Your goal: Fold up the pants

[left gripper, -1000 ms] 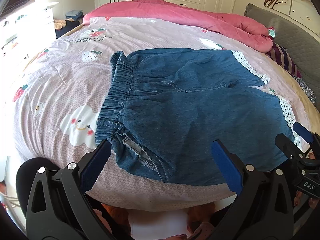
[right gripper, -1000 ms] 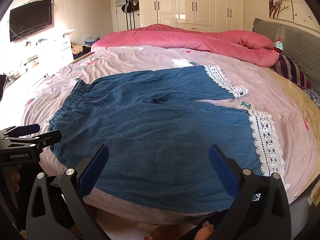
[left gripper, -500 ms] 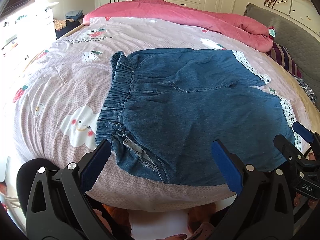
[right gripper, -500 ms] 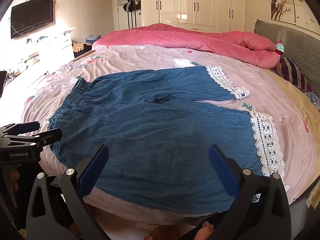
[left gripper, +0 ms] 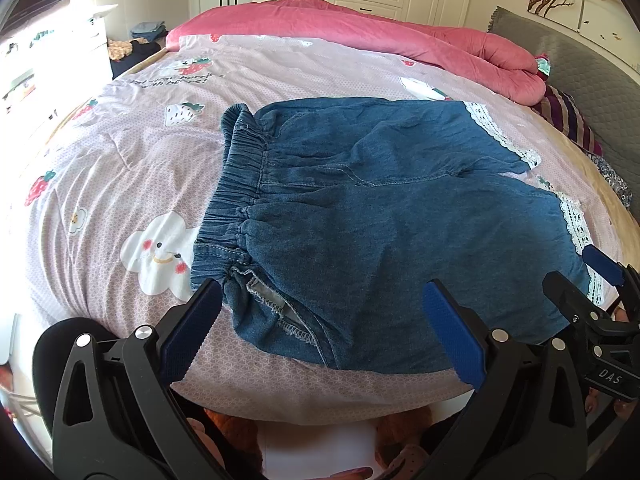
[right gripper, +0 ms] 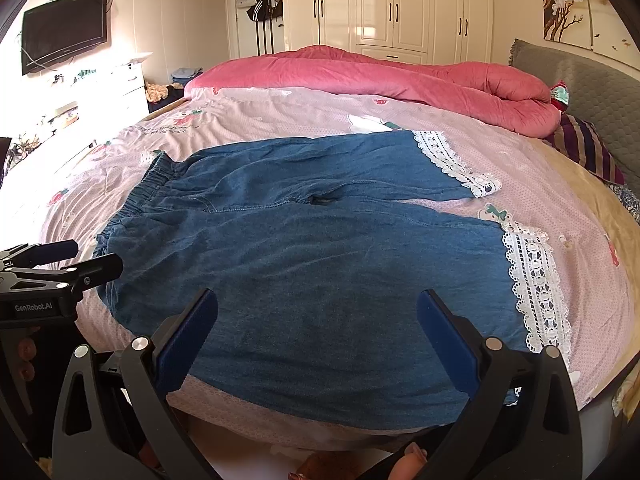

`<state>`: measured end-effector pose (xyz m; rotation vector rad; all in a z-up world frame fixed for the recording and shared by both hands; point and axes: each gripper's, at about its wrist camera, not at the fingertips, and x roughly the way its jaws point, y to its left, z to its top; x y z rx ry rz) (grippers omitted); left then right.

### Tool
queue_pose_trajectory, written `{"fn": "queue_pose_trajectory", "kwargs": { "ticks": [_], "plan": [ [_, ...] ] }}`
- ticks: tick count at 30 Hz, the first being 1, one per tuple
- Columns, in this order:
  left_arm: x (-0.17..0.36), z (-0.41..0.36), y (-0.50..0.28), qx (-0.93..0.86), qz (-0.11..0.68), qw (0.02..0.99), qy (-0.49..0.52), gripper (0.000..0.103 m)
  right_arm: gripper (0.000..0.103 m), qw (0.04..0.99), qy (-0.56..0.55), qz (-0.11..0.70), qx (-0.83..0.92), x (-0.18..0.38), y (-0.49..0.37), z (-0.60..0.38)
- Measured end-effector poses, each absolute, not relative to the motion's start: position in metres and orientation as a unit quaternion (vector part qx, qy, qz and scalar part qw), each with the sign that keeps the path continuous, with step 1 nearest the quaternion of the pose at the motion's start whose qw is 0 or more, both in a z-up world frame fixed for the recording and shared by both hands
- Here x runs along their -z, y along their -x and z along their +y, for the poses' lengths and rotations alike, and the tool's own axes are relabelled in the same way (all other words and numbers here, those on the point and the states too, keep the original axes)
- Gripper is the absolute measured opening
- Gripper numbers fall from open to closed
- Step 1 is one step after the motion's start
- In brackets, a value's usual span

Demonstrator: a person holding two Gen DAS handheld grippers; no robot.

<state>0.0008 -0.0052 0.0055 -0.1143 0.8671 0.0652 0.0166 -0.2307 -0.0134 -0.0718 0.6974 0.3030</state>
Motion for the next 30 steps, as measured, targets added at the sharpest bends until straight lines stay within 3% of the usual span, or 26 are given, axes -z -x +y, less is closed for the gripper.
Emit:
{"fn": "queue_pose_trajectory", "kwargs": {
  "ticks": [19,30],
  "plan": [
    [0.002,0.002,-0.017,-0.019,0.421,0.905,0.063,0.095,0.099,0.926,0.047,0.342,-0.154,0.013,-0.038,-0.222],
    [-0.011,0.056,-0.076,-0.056,0.411,0.908,0.062,0.095,0.099,0.914,0.04,0.352,-0.198,-0.001,-0.093,-0.206]
  ]
}}
